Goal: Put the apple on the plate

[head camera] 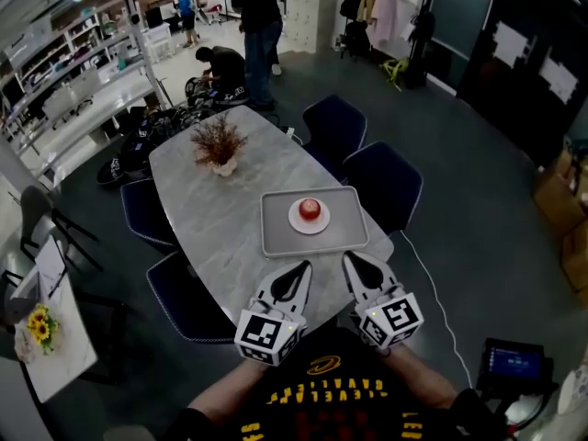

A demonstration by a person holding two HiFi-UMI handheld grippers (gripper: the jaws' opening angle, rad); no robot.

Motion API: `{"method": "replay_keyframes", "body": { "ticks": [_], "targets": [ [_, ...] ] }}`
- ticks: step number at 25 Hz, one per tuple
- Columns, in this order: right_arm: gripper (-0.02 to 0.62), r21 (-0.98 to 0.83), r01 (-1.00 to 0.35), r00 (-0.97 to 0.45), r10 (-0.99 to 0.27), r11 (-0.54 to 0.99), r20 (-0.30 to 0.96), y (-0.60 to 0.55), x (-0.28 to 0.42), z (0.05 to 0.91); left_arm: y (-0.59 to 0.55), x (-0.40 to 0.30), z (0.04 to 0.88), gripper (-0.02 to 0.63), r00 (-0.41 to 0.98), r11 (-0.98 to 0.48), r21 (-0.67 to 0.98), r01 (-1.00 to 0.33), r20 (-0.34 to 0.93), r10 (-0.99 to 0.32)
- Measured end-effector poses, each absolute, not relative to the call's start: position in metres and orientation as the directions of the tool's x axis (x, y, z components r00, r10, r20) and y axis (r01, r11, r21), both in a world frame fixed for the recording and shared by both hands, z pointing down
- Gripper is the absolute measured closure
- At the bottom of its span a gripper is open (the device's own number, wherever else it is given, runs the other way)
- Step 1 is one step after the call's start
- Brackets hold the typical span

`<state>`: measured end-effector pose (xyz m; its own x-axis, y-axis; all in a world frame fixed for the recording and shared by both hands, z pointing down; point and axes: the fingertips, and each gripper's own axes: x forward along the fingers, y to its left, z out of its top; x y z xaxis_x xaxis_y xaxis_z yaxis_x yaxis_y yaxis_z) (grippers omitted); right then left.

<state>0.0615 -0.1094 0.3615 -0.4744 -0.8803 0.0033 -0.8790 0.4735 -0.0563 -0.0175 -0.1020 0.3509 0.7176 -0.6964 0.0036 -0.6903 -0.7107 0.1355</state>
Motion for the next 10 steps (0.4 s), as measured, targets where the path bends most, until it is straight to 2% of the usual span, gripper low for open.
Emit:
{"method": "replay_keyframes", "body": {
  "ticks": [10],
  "targets": [
    [0.589, -0.078, -0.885, -0.461, -0.887, 0.459, 0.009, -0.081, 0.048, 0.351, -0.079, -0.037, 0.339, 0.606, 0.714, -0.705, 0.141, -0.695, 0.016, -0.7]
  ]
}}
